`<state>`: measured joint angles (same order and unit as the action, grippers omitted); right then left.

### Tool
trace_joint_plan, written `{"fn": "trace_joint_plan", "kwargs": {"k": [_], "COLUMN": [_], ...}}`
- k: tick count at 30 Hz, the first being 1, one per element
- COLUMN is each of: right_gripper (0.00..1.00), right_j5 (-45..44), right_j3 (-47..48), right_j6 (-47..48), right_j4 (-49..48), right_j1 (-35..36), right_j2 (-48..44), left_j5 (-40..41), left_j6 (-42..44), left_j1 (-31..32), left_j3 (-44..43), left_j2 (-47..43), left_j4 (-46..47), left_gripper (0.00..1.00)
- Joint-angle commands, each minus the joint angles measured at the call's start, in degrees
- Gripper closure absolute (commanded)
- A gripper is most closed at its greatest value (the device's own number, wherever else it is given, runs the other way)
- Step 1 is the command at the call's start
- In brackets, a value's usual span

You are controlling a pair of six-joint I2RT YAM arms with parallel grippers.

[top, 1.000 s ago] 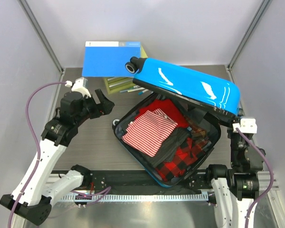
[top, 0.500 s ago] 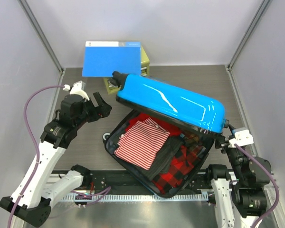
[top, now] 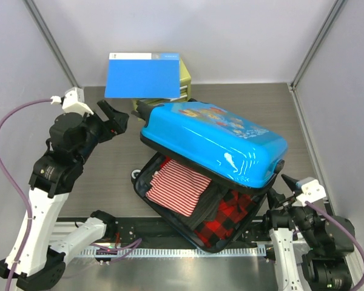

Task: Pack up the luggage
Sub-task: Close the luggage at the center of the board.

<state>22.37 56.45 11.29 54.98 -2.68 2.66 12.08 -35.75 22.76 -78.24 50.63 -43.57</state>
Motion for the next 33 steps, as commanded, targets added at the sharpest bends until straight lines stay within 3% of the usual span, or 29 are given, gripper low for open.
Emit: {"fn": "trace_joint_plan", "kwargs": {"k": [1,8,15,20,27,30,33], "right_gripper": [0.36,0.25,0.22,0.17,0.15,0.16,0.16], "right_j5": [2.0,1.5,-1.0,-6.4,-11.8,-15.5,-22.0], "right_j3": [7.0,12.6,23.8,31.5,24.7,21.7,21.0], "right_j6": [-6.6,-14.8,-21.4,-20.3,-21.7,-25.8,-30.1], "right_j4": [-3.5,-2.4,5.5,11.2,6.0,3.6,3.6], "right_j1": [-0.3,-3.0,-3.6,-3.5,-3.5,-3.4,-3.4], "right_j2": [0.8,0.7,1.7,4.3,12.9,18.1,23.0], "left_j5": [2.3,5.1,10.2,13.4,9.2,5.3,6.5], "left_j6": [0.2,-0.4,1.0,1.9,-3.0,-5.9,-8.5], "left_j1": [0.2,0.1,0.2,0.2,0.1,0.1,0.1], "left_j3": [-3.1,-0.9,-1.4,-1.0,6.2,10.8,14.9], "left_j2": [1.4,0.6,-0.3,-1.5,-1.6,-1.1,-1.1], "left_j4": [0.2,1.3,-0.9,-2.3,-4.8,-4.9,-4.9], "left_gripper": [0.13,0.13,0.10,0.09,0.13,0.14,0.11]}}
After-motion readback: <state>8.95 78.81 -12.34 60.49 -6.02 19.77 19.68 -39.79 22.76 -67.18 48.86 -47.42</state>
